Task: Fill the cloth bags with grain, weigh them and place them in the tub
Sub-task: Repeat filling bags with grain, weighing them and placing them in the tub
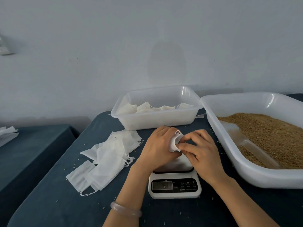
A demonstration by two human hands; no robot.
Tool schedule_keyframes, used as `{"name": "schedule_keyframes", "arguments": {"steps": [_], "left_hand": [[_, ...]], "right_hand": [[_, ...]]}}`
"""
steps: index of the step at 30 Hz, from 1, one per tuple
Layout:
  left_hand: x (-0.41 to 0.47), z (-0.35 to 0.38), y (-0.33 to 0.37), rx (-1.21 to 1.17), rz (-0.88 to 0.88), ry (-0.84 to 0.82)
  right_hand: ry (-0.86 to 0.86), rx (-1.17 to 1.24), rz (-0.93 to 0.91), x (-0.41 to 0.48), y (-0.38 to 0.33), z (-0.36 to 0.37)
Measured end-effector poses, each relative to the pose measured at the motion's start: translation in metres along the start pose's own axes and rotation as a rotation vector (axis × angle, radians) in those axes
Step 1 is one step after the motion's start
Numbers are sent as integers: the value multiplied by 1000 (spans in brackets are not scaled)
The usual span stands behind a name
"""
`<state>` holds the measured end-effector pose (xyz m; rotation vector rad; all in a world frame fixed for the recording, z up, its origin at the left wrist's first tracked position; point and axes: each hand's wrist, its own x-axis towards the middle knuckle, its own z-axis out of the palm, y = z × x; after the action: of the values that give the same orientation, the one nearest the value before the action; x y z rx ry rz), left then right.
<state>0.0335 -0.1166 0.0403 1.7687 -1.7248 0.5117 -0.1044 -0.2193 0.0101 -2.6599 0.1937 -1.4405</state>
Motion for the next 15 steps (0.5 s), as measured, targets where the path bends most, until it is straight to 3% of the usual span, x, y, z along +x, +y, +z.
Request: {"name": "schedule_keyframes", "arguments": {"steps": [11,15], "left_hand": [[-15,0,-20,-73,-293,26],[-14,-3,-25,-126,-368,124]], "right_hand": [[-42,19,144,6,-13,-8],[-70,-88,72,32,-28,-29]]}}
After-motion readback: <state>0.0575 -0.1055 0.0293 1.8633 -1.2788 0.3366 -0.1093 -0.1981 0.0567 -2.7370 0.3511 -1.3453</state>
